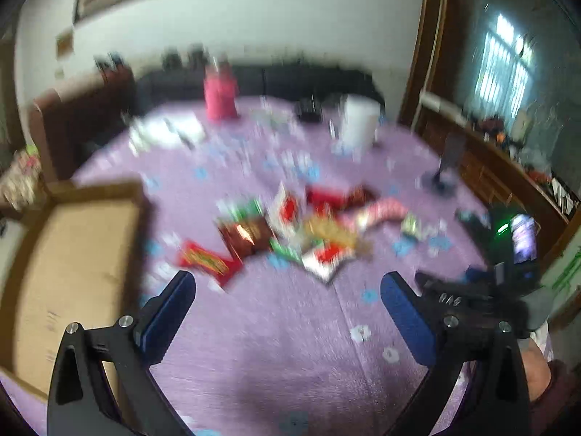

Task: Organize snacks
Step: 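Move the left tool toward the red candy packet and open it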

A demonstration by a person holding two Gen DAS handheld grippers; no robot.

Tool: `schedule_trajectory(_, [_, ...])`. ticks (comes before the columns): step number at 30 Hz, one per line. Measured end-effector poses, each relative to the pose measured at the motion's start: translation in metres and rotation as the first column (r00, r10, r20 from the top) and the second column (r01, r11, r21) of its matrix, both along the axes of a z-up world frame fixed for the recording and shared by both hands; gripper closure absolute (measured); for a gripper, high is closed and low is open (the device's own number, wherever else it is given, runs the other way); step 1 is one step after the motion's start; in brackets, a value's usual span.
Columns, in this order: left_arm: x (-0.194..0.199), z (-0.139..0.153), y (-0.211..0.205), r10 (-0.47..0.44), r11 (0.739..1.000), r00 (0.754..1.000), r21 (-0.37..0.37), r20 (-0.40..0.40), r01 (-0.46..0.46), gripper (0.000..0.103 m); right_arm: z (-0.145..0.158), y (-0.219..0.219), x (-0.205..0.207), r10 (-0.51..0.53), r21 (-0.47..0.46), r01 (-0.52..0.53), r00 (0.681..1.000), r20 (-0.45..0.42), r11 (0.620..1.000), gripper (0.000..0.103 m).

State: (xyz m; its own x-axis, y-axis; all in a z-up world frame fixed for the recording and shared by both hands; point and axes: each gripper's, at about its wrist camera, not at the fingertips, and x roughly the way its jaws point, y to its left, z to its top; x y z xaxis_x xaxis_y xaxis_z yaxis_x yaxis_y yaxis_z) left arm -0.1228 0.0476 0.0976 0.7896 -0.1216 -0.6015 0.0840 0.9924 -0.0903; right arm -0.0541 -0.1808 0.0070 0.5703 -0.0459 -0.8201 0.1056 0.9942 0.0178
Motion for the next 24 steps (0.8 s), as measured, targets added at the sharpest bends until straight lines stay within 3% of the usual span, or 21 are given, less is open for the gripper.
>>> schedule_trajectory(4, [-0.030,0.036,0.007,0.036,0.999,0.989,0.022,0.141,-0.040,0.001,0.000,0.001,0.000,0.010,-0.004,-0.010,1.000,-0.018,1.000,0.001])
schedule_trajectory(10, [-0.058,0.086,0.029,0.128,0.991,0.959,0.001,0.252,-0.132,0.001,0.001,0.004,-0.004,0.005,-0.023,-0.005,1.000,-0.015,1.000,0.001])
schedule_trajectory(12, [-0.070,0.106,0.041,0.151,0.987,0.945,0.008,0.288,-0.161,0.001,0.013,0.004,-0.016,-0.002,-0.057,0.004,1.000,0.030,0.998,0.007])
schedule_trajectory(16, [-0.089,0.160,0.063,0.146,0.987,0.915,0.013,0.376,-0.163,0.001,0.083,0.003,-0.061,0.048,-0.070,-0.032,0.967,0.249,0.997,0.007])
schedule_trajectory(19, [-0.089,0.203,0.075,0.143,0.985,0.902,0.032,0.407,-0.170,0.000,0.162,-0.002,-0.098,0.077,-0.096,-0.038,0.895,0.439,0.995,0.007])
schedule_trajectory(21, [-0.081,0.239,0.082,0.152,0.980,0.894,0.051,0.422,-0.190,0.000,0.204,0.000,-0.110,0.100,-0.117,-0.045,0.848,0.520,0.992,0.005])
schedule_trajectory(22, [-0.073,0.256,0.085,0.153,0.977,0.895,0.071,0.418,-0.200,0.000,0.225,0.002,-0.113,0.114,-0.129,-0.051,0.824,0.555,0.990,0.000])
schedule_trajectory(24, [-0.056,0.280,0.091,0.155,0.972,0.901,0.098,0.404,-0.212,0.000,0.260,0.007,-0.112,0.134,-0.137,-0.062,0.779,0.613,0.989,0.000])
